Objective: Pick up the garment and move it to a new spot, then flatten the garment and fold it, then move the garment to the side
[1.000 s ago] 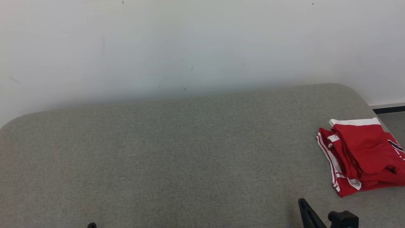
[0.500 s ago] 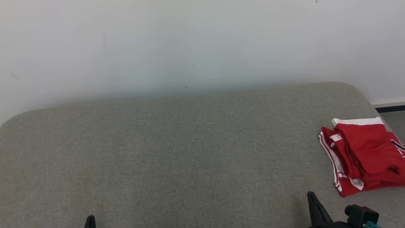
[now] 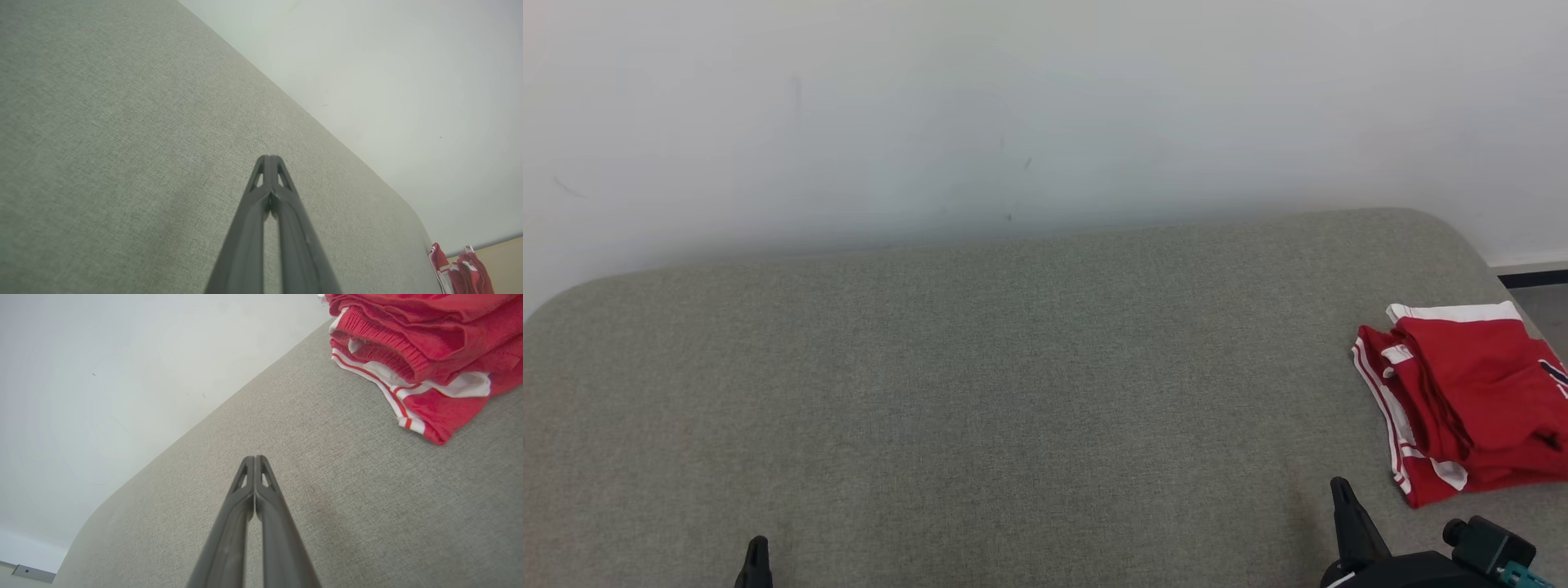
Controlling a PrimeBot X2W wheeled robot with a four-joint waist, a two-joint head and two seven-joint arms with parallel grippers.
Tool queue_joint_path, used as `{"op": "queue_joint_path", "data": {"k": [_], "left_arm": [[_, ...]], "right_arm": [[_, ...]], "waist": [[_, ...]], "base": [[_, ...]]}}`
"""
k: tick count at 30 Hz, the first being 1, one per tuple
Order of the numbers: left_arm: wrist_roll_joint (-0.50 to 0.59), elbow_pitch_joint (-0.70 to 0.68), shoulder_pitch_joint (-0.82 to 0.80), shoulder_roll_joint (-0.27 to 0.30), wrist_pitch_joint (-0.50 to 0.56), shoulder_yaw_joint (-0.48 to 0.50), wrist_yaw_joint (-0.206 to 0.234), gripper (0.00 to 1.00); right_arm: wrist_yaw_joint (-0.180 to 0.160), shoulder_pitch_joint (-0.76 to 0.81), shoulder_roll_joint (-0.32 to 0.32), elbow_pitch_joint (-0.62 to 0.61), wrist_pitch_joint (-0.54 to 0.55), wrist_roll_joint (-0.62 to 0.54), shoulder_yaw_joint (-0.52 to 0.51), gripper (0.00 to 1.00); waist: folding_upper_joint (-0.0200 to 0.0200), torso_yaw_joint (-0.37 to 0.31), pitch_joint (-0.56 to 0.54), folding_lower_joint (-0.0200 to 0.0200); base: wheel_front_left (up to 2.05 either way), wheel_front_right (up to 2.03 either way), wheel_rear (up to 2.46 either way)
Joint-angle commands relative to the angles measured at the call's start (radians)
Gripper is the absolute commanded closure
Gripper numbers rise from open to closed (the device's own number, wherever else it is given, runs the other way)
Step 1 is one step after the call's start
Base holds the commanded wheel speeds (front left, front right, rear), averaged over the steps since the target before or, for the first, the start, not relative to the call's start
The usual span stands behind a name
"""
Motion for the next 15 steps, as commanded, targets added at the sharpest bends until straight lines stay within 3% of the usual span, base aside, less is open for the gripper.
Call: {"op": "queue_joint_path", "data": {"k": [1,15], "left_arm": [[-0.033,-0.01,-0.027,0.007,0.009,0.005,-0.005,1.0],[-0.229,-0.007,-0.063,0.009,0.059,0.01,-0.019,1.0]], "right_arm": [[-0.001,-0.024,0.001,-0.02,0.007,0.036,-0.009,1.0],[-0.001,-0.033,0.009,-0.054,0.056,0.235,-0.043,1.0]], "waist": [[-0.0001,0.001,0.001,0.0],[-0.0001,0.009,0.012,0.0]], "base": [[0.0,0.0,0.0],[0.0,0.0,0.0]]}}
